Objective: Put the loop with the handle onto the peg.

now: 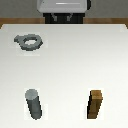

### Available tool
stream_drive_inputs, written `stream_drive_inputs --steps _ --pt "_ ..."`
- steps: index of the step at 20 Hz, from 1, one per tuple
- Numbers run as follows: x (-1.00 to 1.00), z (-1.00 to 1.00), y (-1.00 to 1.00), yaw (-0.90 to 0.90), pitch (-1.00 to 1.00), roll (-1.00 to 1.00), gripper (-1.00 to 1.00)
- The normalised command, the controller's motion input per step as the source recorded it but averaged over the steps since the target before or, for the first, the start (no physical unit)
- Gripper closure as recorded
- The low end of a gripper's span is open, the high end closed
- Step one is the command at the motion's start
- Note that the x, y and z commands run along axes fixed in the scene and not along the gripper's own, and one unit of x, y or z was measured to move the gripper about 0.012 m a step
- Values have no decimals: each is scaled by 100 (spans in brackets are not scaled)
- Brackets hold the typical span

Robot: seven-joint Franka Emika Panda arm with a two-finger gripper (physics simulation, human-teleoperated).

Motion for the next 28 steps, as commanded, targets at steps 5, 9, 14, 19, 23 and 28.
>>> stream_drive_inputs --steps 5,9,14,19,23,28 --pt "0 0 0 0 0 0 -100" --pt "0 0 0 0 0 0 -100" --pt "0 0 -40 0 0 0 -100" --pt "0 0 -100 0 0 0 -100" --pt "0 0 -100 0 0 0 -100" --pt "0 0 -100 0 0 0 -100"
